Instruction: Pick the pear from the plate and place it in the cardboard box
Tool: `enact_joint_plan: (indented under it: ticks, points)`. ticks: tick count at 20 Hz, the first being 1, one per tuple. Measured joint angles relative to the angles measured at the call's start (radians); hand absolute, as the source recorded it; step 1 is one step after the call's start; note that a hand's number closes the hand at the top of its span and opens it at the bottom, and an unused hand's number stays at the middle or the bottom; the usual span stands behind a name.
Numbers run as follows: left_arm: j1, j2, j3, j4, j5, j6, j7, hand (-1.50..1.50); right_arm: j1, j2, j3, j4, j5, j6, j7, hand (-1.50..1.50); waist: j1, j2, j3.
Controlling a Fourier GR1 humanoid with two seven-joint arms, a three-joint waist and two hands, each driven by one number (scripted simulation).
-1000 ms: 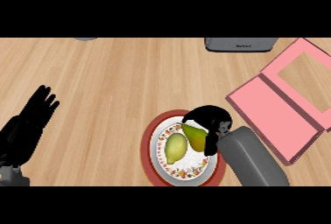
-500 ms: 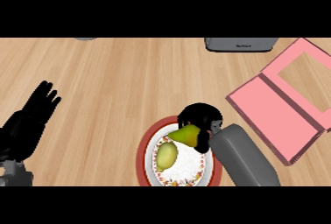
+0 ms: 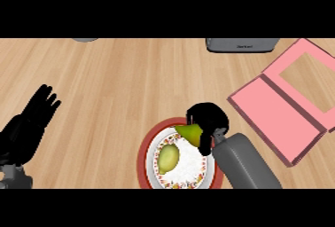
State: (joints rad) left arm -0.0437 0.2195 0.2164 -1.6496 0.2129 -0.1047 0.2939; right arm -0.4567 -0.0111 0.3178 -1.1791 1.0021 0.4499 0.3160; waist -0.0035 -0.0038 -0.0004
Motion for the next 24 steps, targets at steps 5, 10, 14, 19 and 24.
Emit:
enact_joint_plan:
  ticks: [5, 10, 14, 19, 24]
  points:
    - [-0.004, -0.011, -0.009, -0.007, -0.007, 0.009, 0.005, 0.00, 0.046, 0.008, 0.073, -0.120, 0.053, -0.125, 0.198, 1.50, 0.001, 0.000, 0.000]
    - [-0.007, -0.006, -0.001, 0.017, -0.003, -0.006, -0.011, 0.00, 0.047, 0.010, 0.145, -0.319, 0.081, -0.122, 0.336, 1.50, 0.000, 0.000, 0.000]
    - [0.012, -0.015, -0.004, -0.005, -0.010, 0.001, -0.012, 0.00, 0.040, 0.009, 0.196, -0.517, 0.118, -0.084, 0.432, 1.50, -0.002, -0.003, 0.000]
    - [0.003, -0.007, 0.005, 0.001, -0.004, -0.003, -0.003, 0.00, -0.039, 0.009, 0.208, -0.709, 0.168, -0.036, 0.571, 1.50, -0.003, -0.003, 0.000]
    - [0.001, -0.003, 0.003, -0.021, -0.001, -0.002, 0.021, 0.00, -0.111, 0.005, 0.121, -0.833, 0.212, 0.017, 0.613, 1.50, -0.001, -0.002, 0.000]
